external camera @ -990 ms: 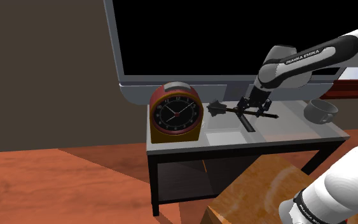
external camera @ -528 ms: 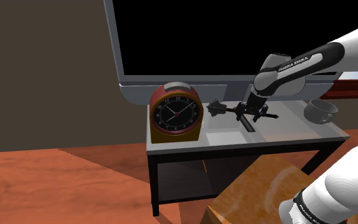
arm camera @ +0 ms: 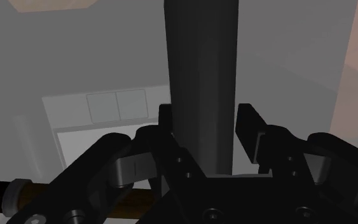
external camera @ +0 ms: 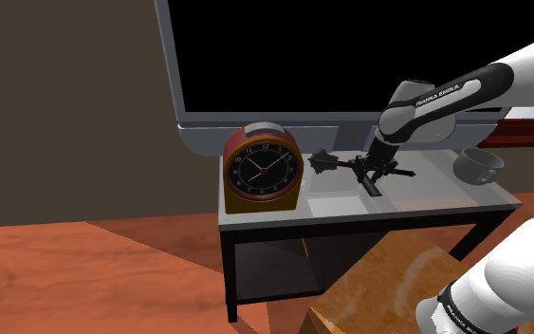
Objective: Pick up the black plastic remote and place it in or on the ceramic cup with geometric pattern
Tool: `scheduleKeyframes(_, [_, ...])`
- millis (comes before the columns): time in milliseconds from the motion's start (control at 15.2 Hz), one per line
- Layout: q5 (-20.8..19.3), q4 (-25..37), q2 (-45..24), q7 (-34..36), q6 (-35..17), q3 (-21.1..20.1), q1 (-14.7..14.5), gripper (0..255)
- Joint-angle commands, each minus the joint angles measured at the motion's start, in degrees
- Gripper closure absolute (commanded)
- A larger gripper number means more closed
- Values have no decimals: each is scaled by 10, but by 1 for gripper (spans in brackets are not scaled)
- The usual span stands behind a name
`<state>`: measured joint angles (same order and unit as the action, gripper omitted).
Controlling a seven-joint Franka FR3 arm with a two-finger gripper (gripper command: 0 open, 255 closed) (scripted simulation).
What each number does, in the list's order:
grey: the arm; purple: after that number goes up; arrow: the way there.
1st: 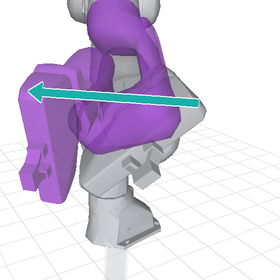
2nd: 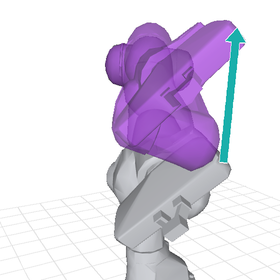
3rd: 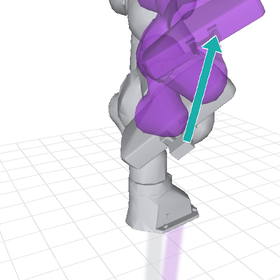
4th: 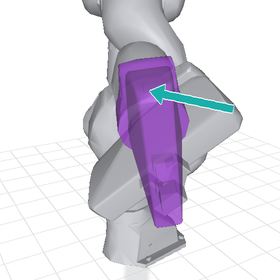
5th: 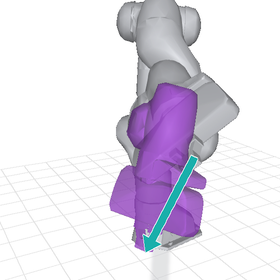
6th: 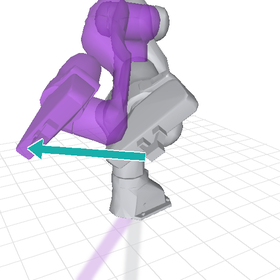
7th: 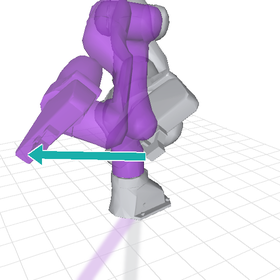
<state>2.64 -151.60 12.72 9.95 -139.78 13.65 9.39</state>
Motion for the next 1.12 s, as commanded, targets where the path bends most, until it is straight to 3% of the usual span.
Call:
scheduleKeyframes(0, [1, -1, -2, 0, -1, -2, -2, 255])
scheduleKeyframes(462, [1, -1, -2, 0, -1, -1, -2, 255])
scheduleKeyframes(1056, [-17, 27, 54, 18, 82, -9, 5, 255])
